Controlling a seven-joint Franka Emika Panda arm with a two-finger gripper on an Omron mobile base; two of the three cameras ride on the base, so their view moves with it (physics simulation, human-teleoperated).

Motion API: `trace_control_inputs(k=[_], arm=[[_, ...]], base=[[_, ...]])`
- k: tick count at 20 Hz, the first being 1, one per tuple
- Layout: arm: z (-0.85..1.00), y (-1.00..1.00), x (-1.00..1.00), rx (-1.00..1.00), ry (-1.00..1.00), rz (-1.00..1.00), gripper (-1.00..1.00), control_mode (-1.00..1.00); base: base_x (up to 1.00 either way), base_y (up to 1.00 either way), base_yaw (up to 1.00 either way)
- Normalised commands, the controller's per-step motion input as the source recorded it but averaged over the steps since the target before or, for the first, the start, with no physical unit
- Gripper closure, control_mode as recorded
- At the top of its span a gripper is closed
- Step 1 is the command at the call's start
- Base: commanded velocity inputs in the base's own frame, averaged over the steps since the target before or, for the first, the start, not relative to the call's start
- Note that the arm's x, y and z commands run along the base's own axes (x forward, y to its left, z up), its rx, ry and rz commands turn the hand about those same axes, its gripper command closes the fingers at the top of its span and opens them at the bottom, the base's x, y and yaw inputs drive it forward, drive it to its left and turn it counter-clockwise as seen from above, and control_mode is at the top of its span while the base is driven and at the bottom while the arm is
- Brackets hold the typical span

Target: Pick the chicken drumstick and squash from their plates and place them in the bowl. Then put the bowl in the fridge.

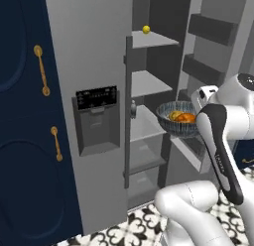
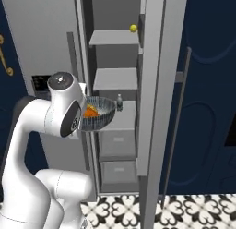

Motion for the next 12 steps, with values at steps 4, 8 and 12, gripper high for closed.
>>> trace_control_inputs(k=[4, 8, 12], arm=[[0.0, 0.0, 0.0, 0.0, 0.0, 0.0, 1.0, 1.0], [0.0, 0.0, 0.0, 0.0, 0.0, 0.0, 1.0, 1.0], [0.0, 0.0, 0.0, 0.0, 0.0, 0.0, 1.0, 1.0]], base=[[0.53, 0.03, -0.14], [0.54, 0.13, -0.17], [0.41, 0.11, -0.14]])
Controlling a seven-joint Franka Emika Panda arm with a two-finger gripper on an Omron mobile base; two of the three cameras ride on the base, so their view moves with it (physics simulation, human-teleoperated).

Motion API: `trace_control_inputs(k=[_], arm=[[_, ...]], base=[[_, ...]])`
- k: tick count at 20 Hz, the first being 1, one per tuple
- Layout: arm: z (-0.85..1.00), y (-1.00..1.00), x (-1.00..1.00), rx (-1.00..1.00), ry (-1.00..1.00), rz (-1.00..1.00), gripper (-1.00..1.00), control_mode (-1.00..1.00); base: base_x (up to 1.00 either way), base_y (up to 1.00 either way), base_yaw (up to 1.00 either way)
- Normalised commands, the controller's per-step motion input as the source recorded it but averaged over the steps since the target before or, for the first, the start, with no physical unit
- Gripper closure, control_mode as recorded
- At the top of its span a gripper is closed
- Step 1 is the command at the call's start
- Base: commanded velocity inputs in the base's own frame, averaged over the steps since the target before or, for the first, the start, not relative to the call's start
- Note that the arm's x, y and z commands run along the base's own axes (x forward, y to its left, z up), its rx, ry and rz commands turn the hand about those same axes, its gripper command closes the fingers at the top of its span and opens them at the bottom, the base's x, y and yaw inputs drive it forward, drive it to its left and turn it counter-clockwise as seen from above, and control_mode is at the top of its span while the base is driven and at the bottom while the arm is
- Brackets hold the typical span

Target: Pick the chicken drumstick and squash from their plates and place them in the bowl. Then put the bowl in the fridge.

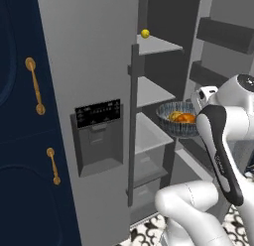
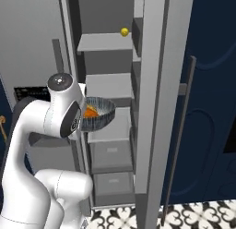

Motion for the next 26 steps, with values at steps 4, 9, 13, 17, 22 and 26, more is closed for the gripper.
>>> trace_control_inputs(k=[4, 9, 13, 17, 22, 26], arm=[[0.0, 0.0, 0.0, 0.0, 0.0, 0.0, 1.0, 1.0], [0.06, 0.15, 0.3, -0.04, -0.22, -0.02, 1.0, -1.0], [0.06, 0.03, 0.36, -0.02, -0.24, 0.0, 1.0, -1.0], [0.0, 0.0, 0.55, 0.0, -0.05, 0.11, 1.0, -1.0], [-0.02, -0.01, 0.68, 0.0, -0.04, 0.07, 1.0, -1.0], [-0.01, 0.0, 0.86, 0.0, 0.0, 0.03, 1.0, -1.0]], base=[[0.44, 0.24, -0.1], [0.09, 0.06, -0.01], [0.0, 0.0, 0.0], [0.0, 0.0, 0.0], [0.0, 0.0, 0.0], [0.0, 0.0, 0.0]])
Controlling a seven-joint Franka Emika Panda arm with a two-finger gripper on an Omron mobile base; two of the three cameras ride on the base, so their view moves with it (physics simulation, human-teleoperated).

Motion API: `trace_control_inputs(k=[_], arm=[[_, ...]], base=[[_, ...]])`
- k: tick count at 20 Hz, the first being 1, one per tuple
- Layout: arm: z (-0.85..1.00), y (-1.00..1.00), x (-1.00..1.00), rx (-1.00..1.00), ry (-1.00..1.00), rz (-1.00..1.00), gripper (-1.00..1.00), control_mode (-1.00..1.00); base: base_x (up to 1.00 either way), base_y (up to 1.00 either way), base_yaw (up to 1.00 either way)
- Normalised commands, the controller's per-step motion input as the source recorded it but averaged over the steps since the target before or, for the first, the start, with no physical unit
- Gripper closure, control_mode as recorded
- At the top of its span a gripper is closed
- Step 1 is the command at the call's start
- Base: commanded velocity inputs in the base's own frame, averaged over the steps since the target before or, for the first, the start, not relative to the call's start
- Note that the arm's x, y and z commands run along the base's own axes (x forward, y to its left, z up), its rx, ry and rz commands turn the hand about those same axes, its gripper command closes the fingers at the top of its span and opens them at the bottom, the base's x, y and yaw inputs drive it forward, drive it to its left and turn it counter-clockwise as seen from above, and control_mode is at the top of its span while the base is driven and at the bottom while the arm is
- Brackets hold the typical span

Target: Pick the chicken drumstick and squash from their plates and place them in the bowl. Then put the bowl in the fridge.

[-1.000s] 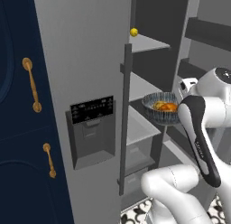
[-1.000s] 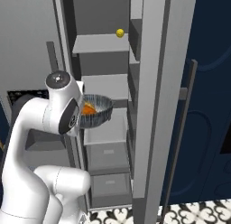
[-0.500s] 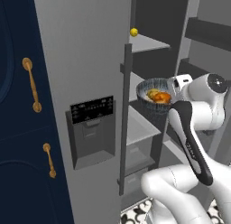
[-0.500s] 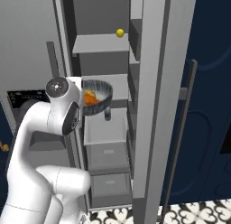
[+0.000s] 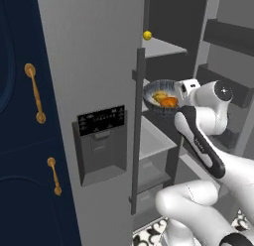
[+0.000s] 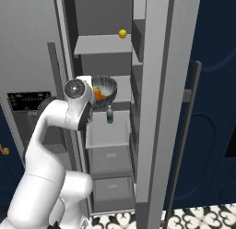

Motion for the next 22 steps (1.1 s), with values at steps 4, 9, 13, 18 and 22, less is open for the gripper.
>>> trace_control_inputs(k=[4, 9, 13, 18, 22], arm=[[-0.01, 0.0, 0.87, 0.0, 0.0, 0.02, 1.0, -1.0], [-0.02, -0.02, 0.76, 0.0, 0.0, 0.04, 1.0, -1.0], [-0.22, 0.0, 0.65, 0.0, 0.0, 0.02, 1.0, -1.0], [-0.38, -0.11, 0.49, 0.0, 0.01, 0.0, 1.0, -1.0], [-0.29, -0.03, 0.4, 0.0, 0.0, 0.0, 1.0, -1.0]], base=[[0.0, 0.0, 0.0], [0.0, 0.0, 0.0], [0.0, 0.0, 0.0], [0.0, 0.0, 0.0], [0.0, 0.0, 0.0]])
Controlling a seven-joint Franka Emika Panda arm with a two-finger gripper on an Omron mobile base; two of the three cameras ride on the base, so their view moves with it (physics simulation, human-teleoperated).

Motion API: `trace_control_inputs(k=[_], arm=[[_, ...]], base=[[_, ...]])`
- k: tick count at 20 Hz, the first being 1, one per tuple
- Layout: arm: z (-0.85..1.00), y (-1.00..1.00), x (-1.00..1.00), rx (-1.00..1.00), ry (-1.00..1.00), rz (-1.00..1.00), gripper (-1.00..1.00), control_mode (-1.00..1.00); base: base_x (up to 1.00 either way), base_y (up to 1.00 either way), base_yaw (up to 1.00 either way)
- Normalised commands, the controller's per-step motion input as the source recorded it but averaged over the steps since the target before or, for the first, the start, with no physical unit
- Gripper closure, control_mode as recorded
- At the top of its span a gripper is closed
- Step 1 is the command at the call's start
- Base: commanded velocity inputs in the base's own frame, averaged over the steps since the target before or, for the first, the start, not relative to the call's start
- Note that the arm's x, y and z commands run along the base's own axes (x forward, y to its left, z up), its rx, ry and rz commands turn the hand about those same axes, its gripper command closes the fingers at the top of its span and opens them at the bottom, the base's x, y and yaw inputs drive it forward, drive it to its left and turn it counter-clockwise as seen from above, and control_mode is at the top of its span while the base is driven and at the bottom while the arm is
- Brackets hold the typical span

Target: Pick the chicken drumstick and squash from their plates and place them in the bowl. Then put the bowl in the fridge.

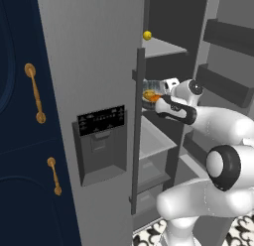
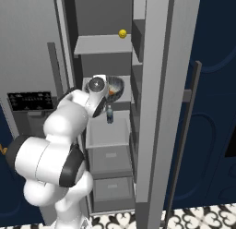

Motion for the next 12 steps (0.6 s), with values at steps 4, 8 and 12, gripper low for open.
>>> trace_control_inputs(k=[4, 8, 12], arm=[[-0.03, -0.02, 0.63, 0.0, 0.0, 0.0, 1.0, -1.0], [-0.01, -0.03, 0.75, 0.0, 0.0, 0.0, 1.0, -1.0], [-0.17, -0.13, 0.56, 0.0, 0.0, 0.0, 1.0, -1.0]], base=[[0.0, 0.0, 0.0], [0.0, 0.0, 0.0], [0.0, 0.0, 0.0]])
